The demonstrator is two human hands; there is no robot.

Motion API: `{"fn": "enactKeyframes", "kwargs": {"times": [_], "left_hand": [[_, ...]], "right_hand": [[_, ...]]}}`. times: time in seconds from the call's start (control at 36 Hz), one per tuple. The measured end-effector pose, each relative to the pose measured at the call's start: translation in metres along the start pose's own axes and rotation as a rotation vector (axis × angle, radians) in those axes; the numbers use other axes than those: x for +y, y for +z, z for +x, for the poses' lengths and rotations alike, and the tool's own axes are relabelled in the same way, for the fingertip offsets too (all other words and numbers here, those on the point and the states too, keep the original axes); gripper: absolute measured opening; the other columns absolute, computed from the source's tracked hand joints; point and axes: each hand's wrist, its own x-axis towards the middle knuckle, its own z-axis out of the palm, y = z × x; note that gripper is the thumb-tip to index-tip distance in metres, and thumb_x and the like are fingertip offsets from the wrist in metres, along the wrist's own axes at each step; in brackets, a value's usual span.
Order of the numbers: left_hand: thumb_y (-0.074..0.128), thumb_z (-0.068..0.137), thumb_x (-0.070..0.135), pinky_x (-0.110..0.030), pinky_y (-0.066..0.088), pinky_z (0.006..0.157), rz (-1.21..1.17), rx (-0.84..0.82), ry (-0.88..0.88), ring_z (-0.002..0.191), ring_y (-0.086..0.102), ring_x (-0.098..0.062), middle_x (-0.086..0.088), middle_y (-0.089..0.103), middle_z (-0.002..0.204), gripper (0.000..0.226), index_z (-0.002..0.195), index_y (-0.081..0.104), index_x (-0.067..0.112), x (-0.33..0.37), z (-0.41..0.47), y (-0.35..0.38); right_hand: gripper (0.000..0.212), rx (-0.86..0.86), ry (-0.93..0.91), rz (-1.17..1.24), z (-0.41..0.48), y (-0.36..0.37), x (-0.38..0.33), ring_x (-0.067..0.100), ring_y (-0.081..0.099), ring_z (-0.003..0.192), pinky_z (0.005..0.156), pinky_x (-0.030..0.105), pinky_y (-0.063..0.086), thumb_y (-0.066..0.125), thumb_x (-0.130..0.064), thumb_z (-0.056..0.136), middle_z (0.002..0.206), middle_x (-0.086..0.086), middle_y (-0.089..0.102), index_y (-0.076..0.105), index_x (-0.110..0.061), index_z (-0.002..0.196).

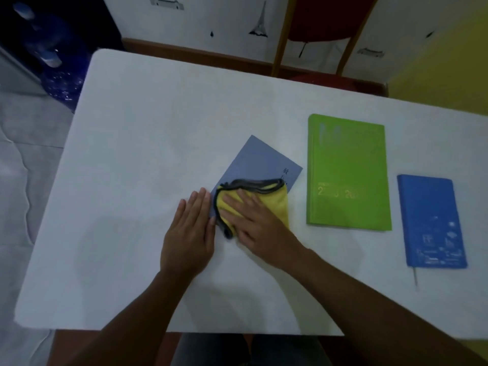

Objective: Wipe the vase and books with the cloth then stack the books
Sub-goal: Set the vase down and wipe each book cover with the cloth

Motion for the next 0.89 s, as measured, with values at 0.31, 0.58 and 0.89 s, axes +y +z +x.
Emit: {"fn": "enactKeyframes", "kwargs": {"times": [0.31,0.58,0.89], "left_hand": [[0.045,0.106,0.027,-0.047,0.028,0.124,0.001,-0.031,-0.008,0.153,0.029,-0.022,-0.01,0.034,0.163,0.057,0.157,0.033,0.005,0.0,0.001,0.0],[0.043,0.106,0.027,-0.046,0.027,0.125,0.028,-0.018,-0.008,0.153,0.029,-0.024,-0.014,0.032,0.163,0.057,0.155,0.034,0.0,-0.003,-0.001,0.003],[0.044,0.106,0.028,-0.046,0.028,0.124,0.047,-0.021,-0.008,0.153,0.031,-0.024,-0.013,0.034,0.163,0.057,0.155,0.034,0.001,-0.002,-0.001,0.004]], "right_hand": [[0.055,0.041,0.397,0.047,0.06,-0.029,0.042,0.048,0.023,0.151,0.122,0.06,0.016,0.032,-0.019,0.097,0.162,0.014,0.038,0.053,-0.009,0.147],[0.049,-0.015,0.083,-0.026,-0.01,-0.007,-0.001,0.03,0.019,0.157,0.127,0.049,0.016,0.044,-0.016,0.104,0.166,0.006,0.033,0.046,-0.014,0.153],[0.057,0.043,0.537,-0.063,0.075,-0.028,0.048,0.042,0.015,0.155,0.124,0.058,0.013,0.029,-0.028,0.102,0.168,0.009,0.026,0.04,-0.014,0.156]]}}
